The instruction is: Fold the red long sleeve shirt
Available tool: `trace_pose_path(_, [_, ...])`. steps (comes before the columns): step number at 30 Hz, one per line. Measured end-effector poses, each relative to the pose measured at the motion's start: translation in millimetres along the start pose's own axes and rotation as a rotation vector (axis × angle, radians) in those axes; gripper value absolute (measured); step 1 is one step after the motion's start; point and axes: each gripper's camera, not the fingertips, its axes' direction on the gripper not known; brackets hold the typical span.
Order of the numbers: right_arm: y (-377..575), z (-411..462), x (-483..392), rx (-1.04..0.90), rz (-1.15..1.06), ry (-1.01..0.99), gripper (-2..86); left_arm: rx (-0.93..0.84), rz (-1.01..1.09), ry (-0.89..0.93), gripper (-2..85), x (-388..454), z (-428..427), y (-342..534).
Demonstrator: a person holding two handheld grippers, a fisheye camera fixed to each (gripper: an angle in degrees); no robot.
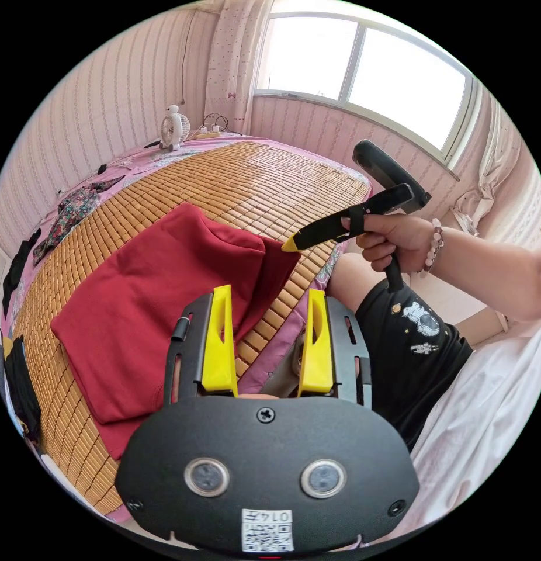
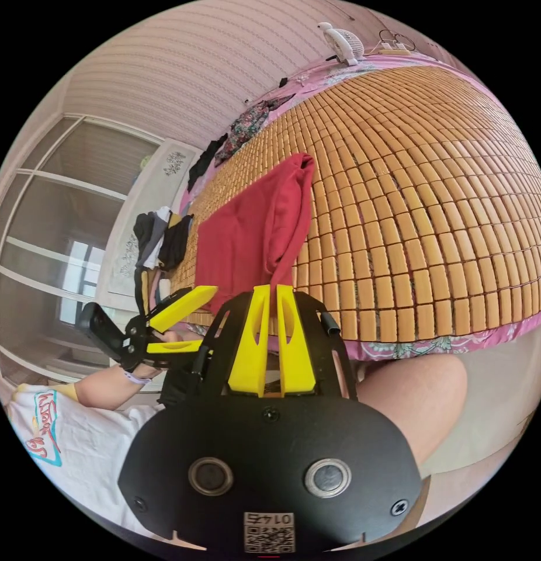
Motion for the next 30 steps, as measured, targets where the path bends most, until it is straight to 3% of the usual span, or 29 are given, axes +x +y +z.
trace_pose_path(4, [23.3, -22.7, -11.2, 0.048, -0.051, -0.117, 1.8, 0.042, 0.047, -0.046, 19.1, 11.4, -6.8, -8.9])
trace_pose_path(8, [50.6, -29.1, -15.0, 0.015, -0.073, -0.256, 1.8, -0.010, 0.123, -0.099, 12.3, 29.0, -2.9, -10.6])
trace_pose_path(11, [69.3, -29.1, -10.7, -0.029, -0.141, -0.223, 5.6, -0.088, 0.101, -0.101, 7.4, 35.7, -2.6, 1.9])
trace_pose_path(17, [90.1, -48.9, 84.9, 0.072, 0.125, -0.213, 13.3, -0.095, 0.014, -0.049, 4.3, 35.8, -29.2, 52.9])
trace_pose_path(22, [85.5, -31.0, 117.5, 0.137, 0.250, -0.174, 13.6, -0.045, -0.076, -0.013, 4.1, 25.7, -70.6, 88.1])
trace_pose_path(24, [80.5, -3.7, 133.8, 0.031, 0.373, -0.256, 13.7, -0.034, -0.100, -0.004, 4.1, 21.9, -83.2, 99.9])
trace_pose_path(30, [89.9, 2.2, 142.3, 0.117, 0.412, -0.428, 9.8, -0.011, -0.165, -0.020, 4.0, 9.7, -114.1, 126.3])
